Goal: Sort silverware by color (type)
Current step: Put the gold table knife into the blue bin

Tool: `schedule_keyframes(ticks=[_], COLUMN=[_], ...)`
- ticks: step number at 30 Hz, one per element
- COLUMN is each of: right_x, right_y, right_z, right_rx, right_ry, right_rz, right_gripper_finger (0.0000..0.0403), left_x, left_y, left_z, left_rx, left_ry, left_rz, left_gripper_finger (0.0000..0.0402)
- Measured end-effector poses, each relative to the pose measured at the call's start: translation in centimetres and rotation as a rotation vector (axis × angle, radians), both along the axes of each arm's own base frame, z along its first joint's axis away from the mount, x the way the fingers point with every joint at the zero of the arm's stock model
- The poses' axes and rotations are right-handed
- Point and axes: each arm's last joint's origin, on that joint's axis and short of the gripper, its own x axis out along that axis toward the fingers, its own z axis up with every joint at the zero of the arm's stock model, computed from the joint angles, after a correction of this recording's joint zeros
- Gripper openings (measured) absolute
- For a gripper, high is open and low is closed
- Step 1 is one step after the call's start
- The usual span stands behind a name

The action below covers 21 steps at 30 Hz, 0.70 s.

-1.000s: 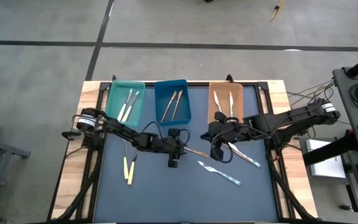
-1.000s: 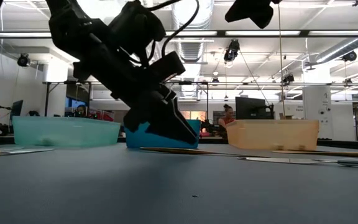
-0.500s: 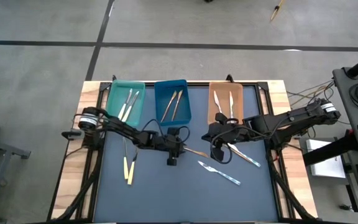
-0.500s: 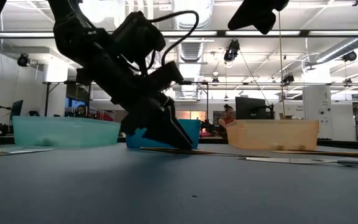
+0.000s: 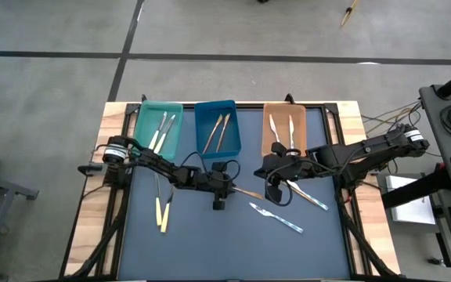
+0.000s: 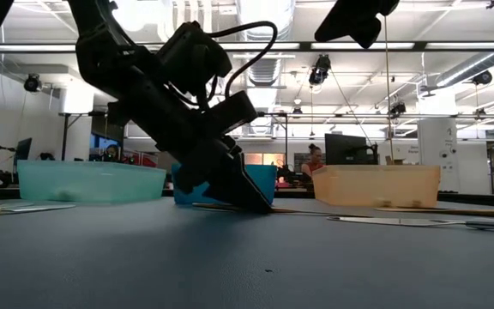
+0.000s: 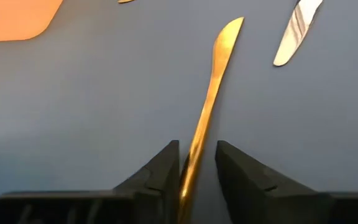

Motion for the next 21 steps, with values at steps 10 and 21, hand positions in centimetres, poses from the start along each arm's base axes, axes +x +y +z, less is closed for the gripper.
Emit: schedule_keyframes(ticks=[10,21], right_x=[0.0,-0.4], right_y=[0.0,1.2], right_z=[-0.1,-0.4], right_rx=[0.003,-0.032], right_ry=[0.005,0.009], right_rz=[-0.002,0.010], right_gripper_finger=[0.0009,0.0009], left_x=[-0.1,-1.4], left_y=[-0.2,-0.7], left_z=[0.0,4.5], left_rx=[-0.002,0.029], left_ry=[0.011,-0.115], left_rz=[-0.011,-0.049], left_gripper_finger=[0.0007,0.0002])
